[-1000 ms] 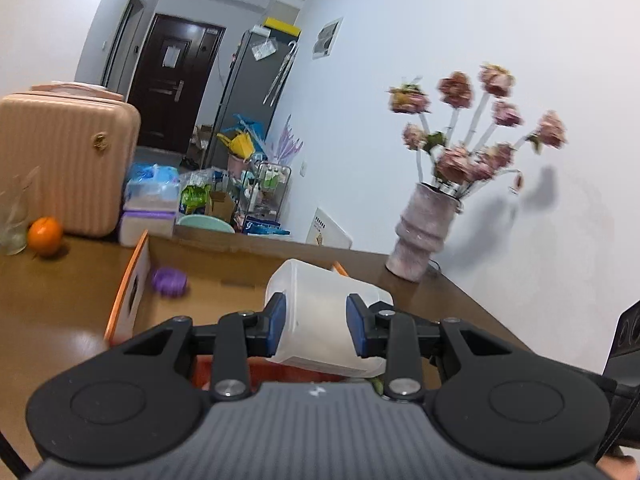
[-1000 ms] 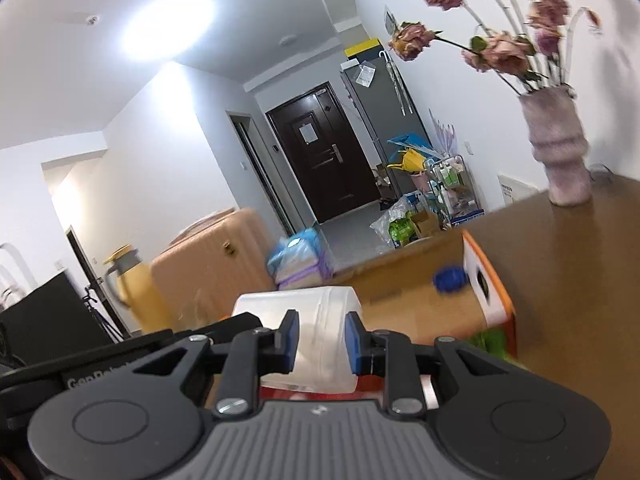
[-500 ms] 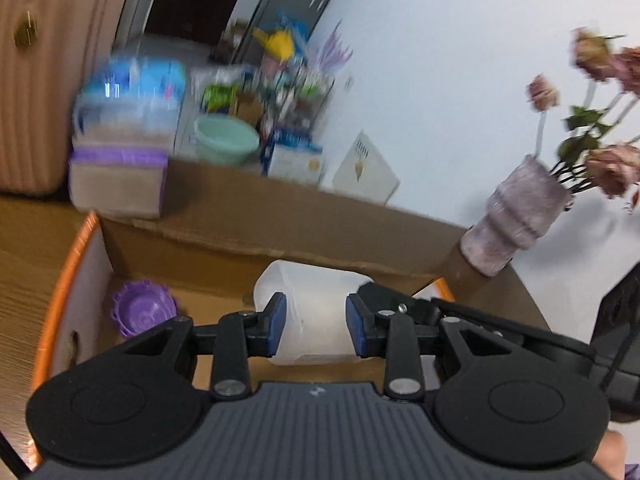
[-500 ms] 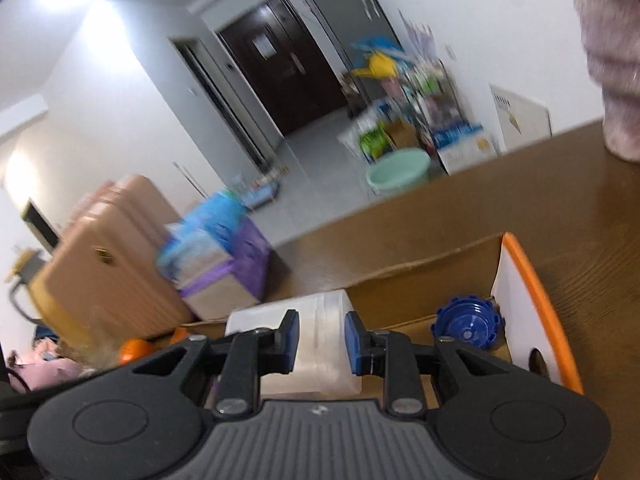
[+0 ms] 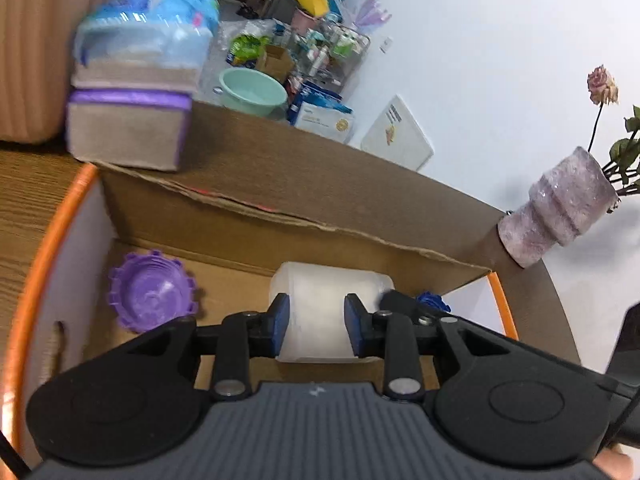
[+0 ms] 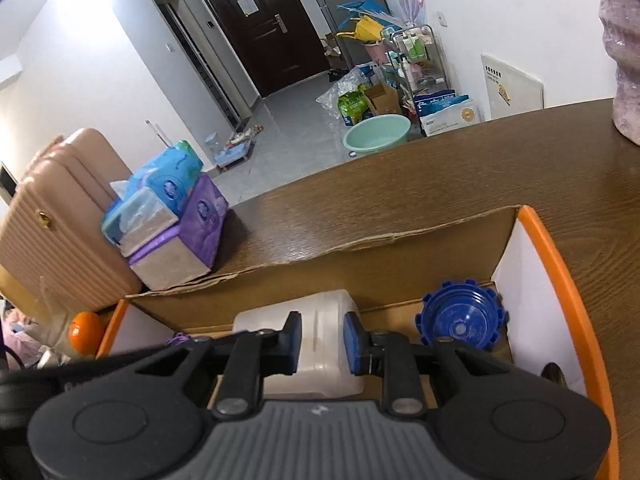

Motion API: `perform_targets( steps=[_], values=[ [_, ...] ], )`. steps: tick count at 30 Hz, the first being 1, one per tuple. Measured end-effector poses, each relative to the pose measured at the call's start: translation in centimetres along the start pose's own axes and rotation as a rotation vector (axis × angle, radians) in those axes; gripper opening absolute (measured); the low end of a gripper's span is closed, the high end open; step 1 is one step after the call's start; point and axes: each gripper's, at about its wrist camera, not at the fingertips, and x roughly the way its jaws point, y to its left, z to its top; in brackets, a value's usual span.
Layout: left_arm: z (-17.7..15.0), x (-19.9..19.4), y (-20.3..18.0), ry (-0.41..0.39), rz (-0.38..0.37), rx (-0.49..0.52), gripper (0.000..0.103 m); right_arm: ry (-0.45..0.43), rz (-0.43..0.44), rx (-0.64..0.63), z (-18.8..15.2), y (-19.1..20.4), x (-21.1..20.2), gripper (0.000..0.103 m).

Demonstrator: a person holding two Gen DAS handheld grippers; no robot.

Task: Organize rigid objects
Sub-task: 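Carry the white container into the box and open the left tool, then withdraw both tools from the box toward the remaining items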

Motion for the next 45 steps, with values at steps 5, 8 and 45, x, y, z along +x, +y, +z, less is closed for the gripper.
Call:
perform_targets(
  steps=[5, 8, 45],
  values=[
    [-0.4, -7.2, -1.6, -0.095, 0.055, 0.093, 0.042, -0.046, -0.043, -0.048, 0.4, 0.3, -6.5, 0.027],
    [-1.3, -11.6, -2.8, -0.142, 0.12, 0.15, 0.065, -0.061, -0.078, -0.109, 0.0, 0.9, -10.9, 0.034],
    [-38.7, -37.3, 1.5, -0.723, 0.205, 0.406, 0.103, -0.615, -0.145, -0.34, -33.1, 1.9, -35.4, 0.093]
  ],
)
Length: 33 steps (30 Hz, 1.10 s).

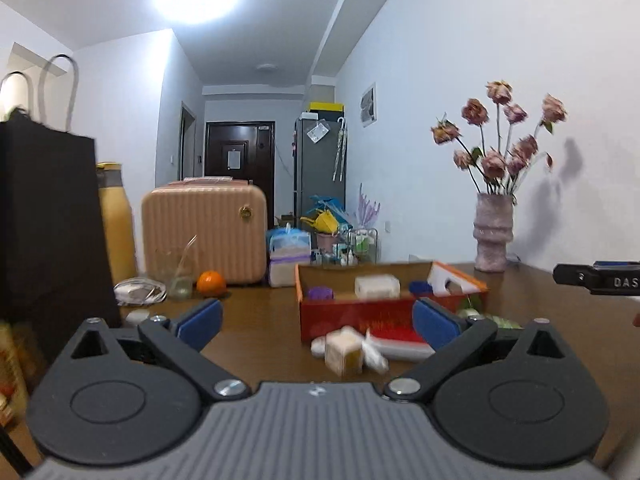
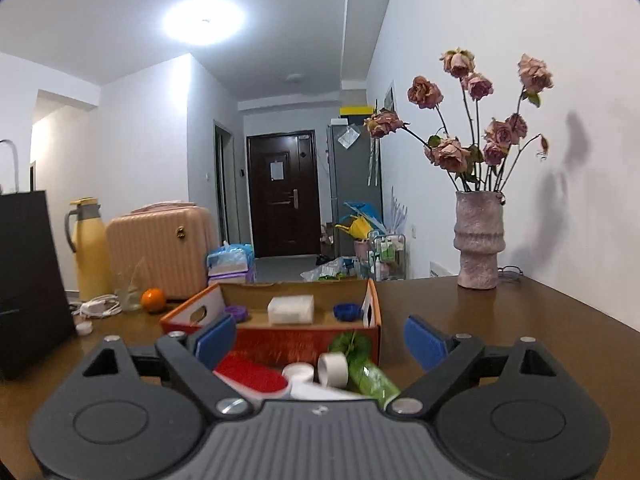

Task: Organize rigid objects
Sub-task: 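Withdraw both tools from the box toward the remaining items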

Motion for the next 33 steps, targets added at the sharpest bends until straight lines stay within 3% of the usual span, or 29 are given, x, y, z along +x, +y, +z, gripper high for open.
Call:
perform_targets(
  steps=[4, 7, 9, 11, 13, 15, 25, 33],
  values=[
    [-2.4, -3.7, 0.3, 0.075, 0.058, -0.071, 0.103, 0.036, 0.032, -0.021, -2.9, 1.6, -4.1, 0.101],
    [-3.9, -5.4, 0.6, 0.135, 0.059, -0.034, 0.103, 0.076, 0.032, -0.034, -4.7, 2.4, -6.9, 0.101],
    [-4.5, -6.8, 0.7, 0.122, 0.097, -0.033, 0.103, 0.096, -0.013, -0.034, -5.4, 2.9, -8.9, 0.101],
    [-4.4, -7.6, 0.7, 0.127, 0.066, -0.032, 0.103, 0.111, -0.051, -0.015, -5.5, 3.3, -10.8, 0.101],
    [-4.2, -8.0, 0.6, 0.126, 0.025, -0.013, 0.103, 0.123, -0.033, -0.004, -5.7, 3.8, -12.2, 0.101],
    [-4.1, -8.2, 0.2, 0.104, 0.031, 0.003, 0.103, 0.127, -0.033, -0.009, -6.0, 4.2, -12.9, 0.101],
    [-4.6, -7.4, 0.1, 0.107, 0.035, 0.039, 0.103, 0.163, -0.034, 0.008, -6.3, 4.5, -10.4, 0.101],
    [-5.0, -3.0, -0.6, 0.145, 0.06, 0.084, 0.103, 0.183, -0.027, -0.01, -5.8, 3.4, -6.6, 0.1]
  ],
)
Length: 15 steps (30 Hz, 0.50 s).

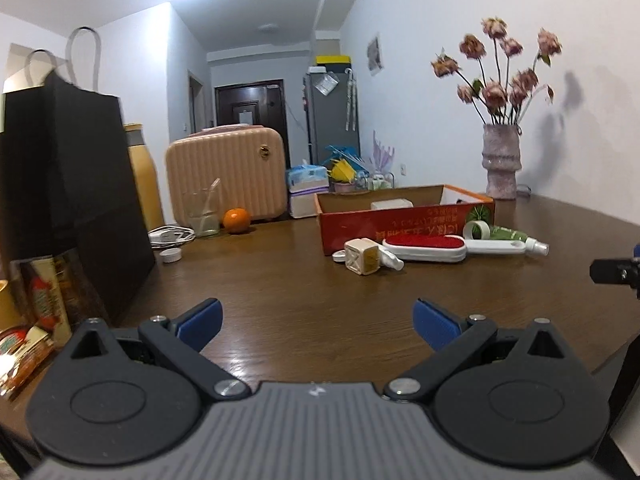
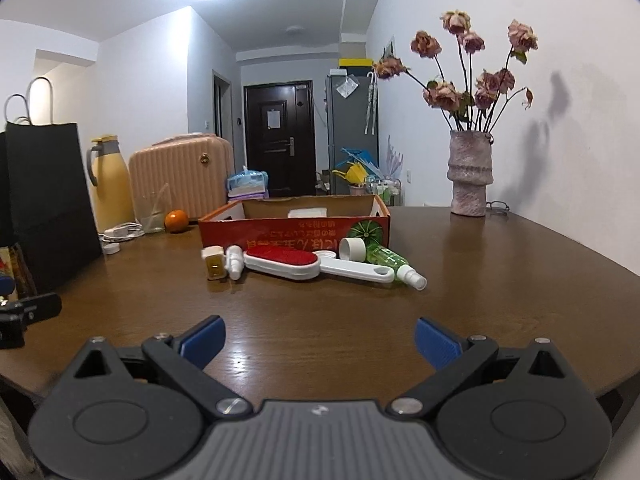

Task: Organize rigid objects
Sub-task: 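Withdraw both tools from the box toward the remaining items, then grasp the red lint brush with the left tool and lift it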

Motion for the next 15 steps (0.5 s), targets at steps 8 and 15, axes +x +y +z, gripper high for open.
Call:
perform_targets(
  steps=[8, 15],
  values=[
    [5.0, 8.1, -1.8, 0.076, -0.164, -0.078, 0.103, 0.075, 0.119, 0.134, 3.3, -5.1, 8.0, 0.071],
    [7.6, 17.7, -6.9, 0.067, -0.25, 0.027, 0.103, 0.163, 0.119, 0.206, 5.7, -8.3, 16.3, 0.065]
  ],
)
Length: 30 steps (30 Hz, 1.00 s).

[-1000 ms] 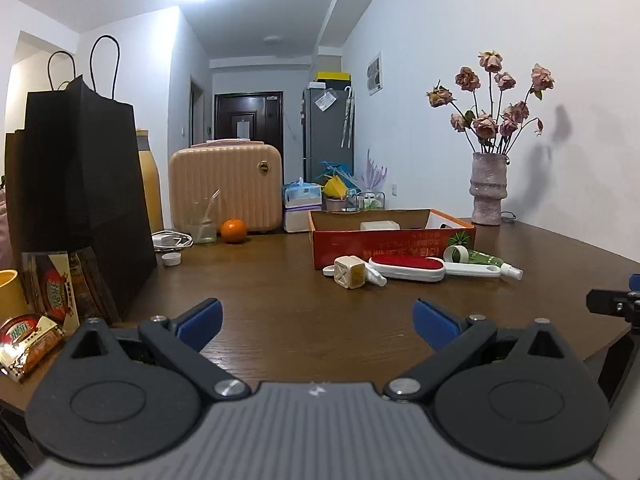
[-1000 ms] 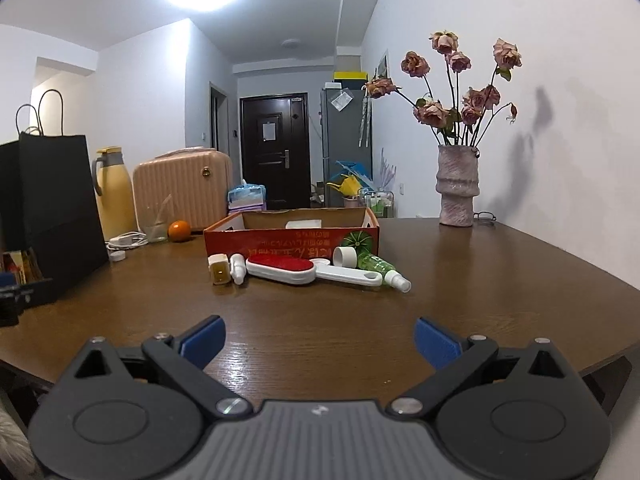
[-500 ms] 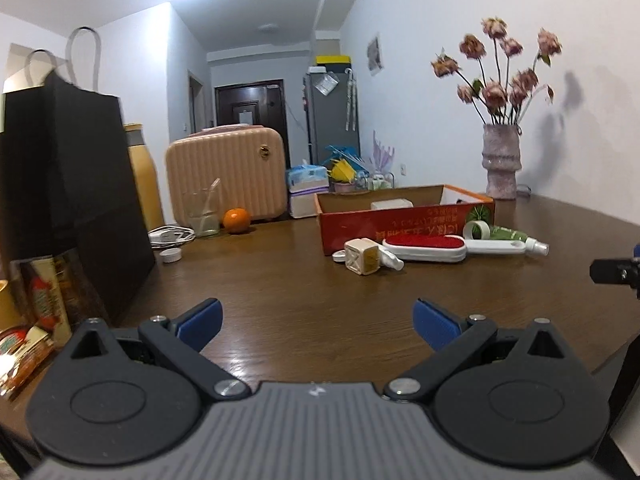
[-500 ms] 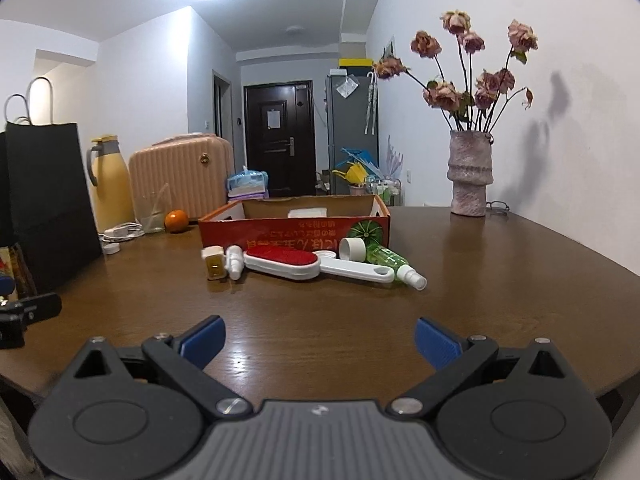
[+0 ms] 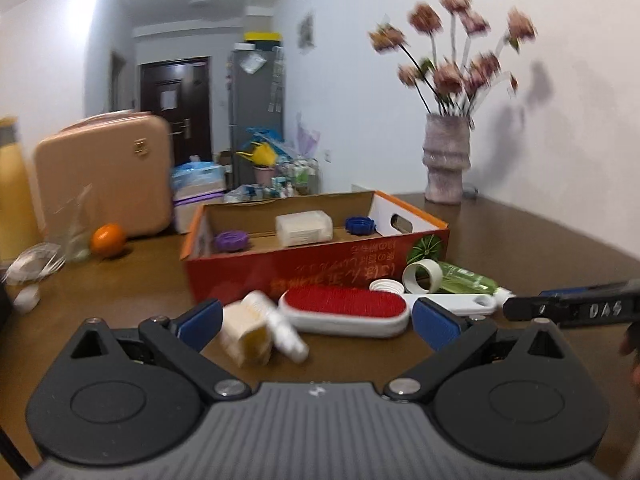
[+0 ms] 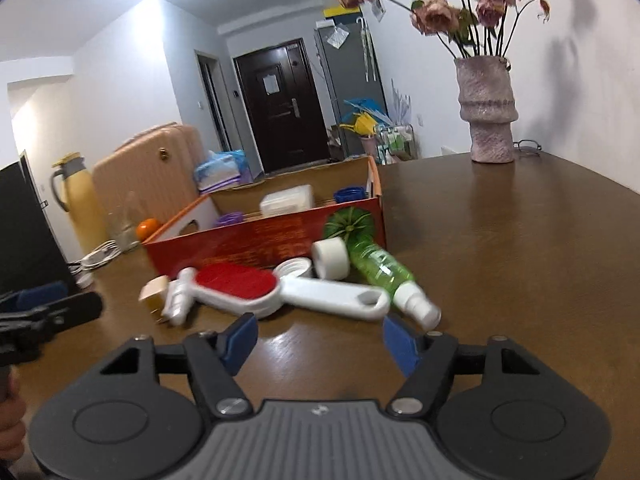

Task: Organize rigid objects
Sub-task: 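Grasp the red lint brush with the left tool and lift it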

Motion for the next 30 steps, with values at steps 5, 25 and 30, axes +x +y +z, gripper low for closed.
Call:
perform_targets(
  steps=[5, 25, 30],
  values=[
    [1.8, 7.7, -0.4, 0.062, -0.029, 0.05, 0.103, 0.063, 0.004, 0.123, 1.4, -2.9, 4.9, 0.031],
    [1.1, 14.3, 0.6, 0.202, -0.051, -0.061, 0.08, 0.077, -0.097, 0.05, 1.8, -4.2, 7.7, 0.012],
    [0.0, 10.2, -1.7, 0.213, -0.096, -0.019, 0.079, 0.073, -0.148, 0.007, 0.4, -4.4, 4.5, 0.012]
  ],
)
